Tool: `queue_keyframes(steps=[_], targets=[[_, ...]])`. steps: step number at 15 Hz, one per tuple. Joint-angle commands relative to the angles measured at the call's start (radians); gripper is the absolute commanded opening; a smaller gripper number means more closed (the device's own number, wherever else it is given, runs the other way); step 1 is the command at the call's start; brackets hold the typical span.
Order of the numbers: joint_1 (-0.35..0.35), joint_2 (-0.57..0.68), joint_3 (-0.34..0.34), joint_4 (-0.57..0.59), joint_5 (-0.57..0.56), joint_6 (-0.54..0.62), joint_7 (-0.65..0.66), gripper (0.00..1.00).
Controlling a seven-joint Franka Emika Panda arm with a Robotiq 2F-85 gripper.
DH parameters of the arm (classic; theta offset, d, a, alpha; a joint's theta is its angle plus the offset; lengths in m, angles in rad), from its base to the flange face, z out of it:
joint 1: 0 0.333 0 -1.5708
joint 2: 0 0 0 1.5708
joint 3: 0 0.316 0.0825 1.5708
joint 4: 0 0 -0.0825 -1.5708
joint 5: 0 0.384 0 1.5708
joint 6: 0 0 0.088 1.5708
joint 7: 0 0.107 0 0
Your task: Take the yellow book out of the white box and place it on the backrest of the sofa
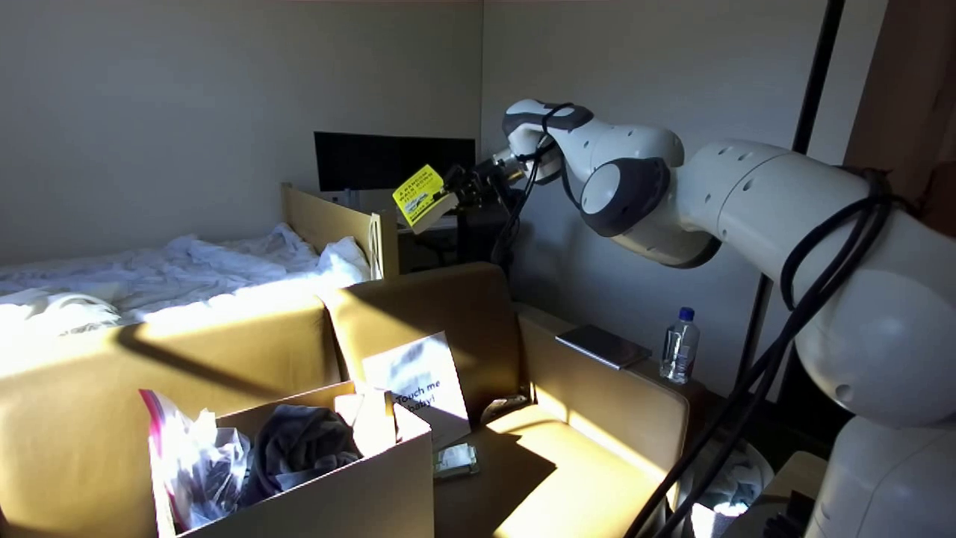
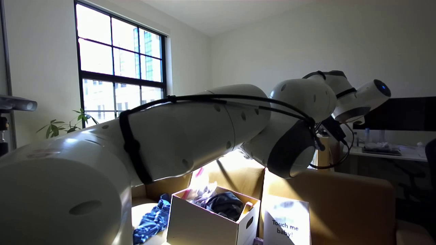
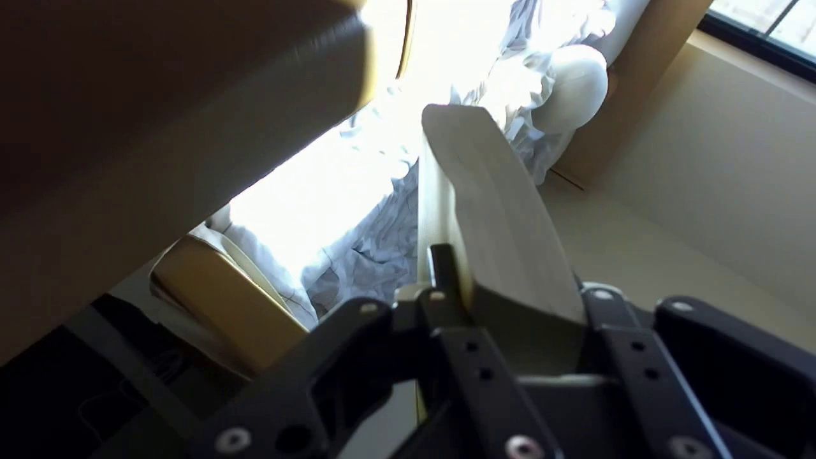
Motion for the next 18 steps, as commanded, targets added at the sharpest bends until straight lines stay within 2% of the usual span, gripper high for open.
queue_keyframes(steps=[1,7,10,14,18], targets=[[-0.025,0.048,0.056,-0.001,0.106,0.090,0.000,0.09],[0.049,0.158,0.126,-0.010,0.305,0.193,-0.006,0.09],[0.096,0.199,0.119,-0.013,0.376,0.270,0.000,0.09],[0.125,0.222,0.089,-0.018,0.408,0.474,0.026,0.09],[0.118,0.238,0.087,-0.028,0.389,0.557,0.087,0.09]])
